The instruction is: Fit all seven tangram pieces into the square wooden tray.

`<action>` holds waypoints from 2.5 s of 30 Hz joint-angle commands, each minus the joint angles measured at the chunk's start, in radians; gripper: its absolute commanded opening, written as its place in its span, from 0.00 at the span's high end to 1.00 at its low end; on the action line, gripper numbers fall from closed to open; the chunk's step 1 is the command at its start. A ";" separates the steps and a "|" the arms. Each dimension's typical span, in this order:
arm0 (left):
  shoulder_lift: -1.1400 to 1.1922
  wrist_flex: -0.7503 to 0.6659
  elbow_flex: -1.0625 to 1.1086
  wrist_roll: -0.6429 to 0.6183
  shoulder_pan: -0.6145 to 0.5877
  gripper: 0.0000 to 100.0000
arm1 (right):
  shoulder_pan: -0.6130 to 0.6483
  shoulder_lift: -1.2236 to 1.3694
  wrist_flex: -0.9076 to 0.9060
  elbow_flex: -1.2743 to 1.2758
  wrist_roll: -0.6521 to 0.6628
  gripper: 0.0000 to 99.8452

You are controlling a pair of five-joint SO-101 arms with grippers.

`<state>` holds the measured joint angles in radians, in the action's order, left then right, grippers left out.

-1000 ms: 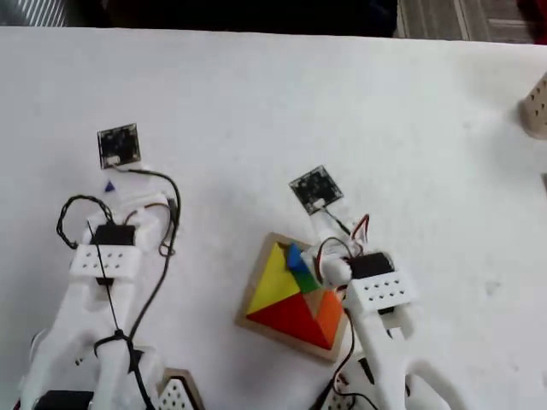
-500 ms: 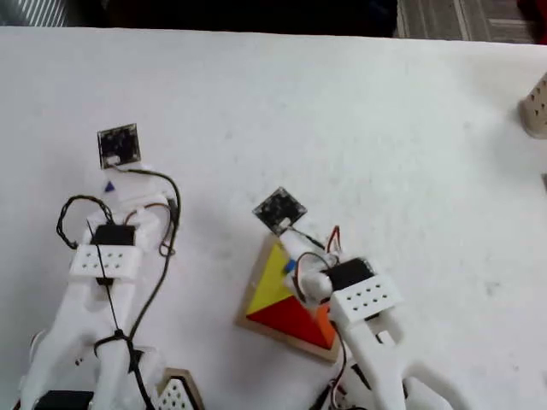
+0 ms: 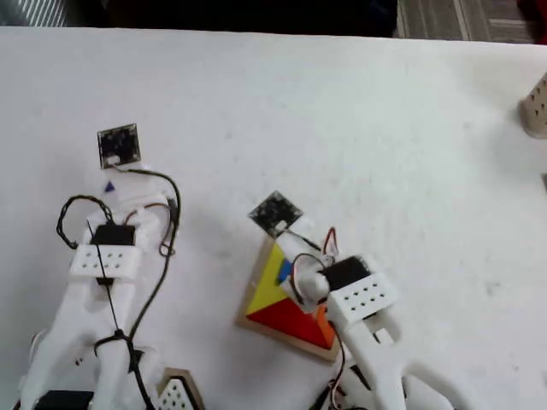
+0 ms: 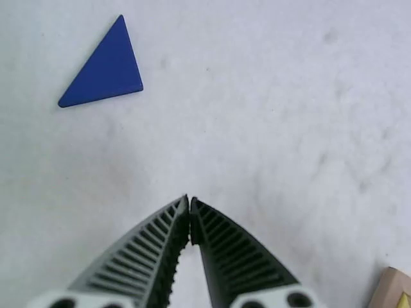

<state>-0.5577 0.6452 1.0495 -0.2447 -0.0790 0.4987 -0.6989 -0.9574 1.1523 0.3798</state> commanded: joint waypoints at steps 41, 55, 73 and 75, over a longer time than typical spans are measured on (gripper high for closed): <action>-0.027 -0.023 -0.012 -0.003 0.010 0.97 | 0.269 -0.102 0.081 0.023 -0.037 0.98; -0.027 -0.023 -0.012 -0.003 0.010 0.97 | 0.214 -0.337 0.099 0.169 -0.032 0.98; -0.027 -0.018 -0.006 -0.002 0.039 0.97 | 0.008 -0.119 0.093 0.074 -0.035 0.98; -0.027 -0.017 -0.006 -0.002 0.039 0.97 | 0.007 -0.051 0.093 0.040 -0.037 0.98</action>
<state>-0.5577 0.6452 1.0495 -0.2447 -0.0575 0.5171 -0.8278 -0.8777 1.2658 0.3491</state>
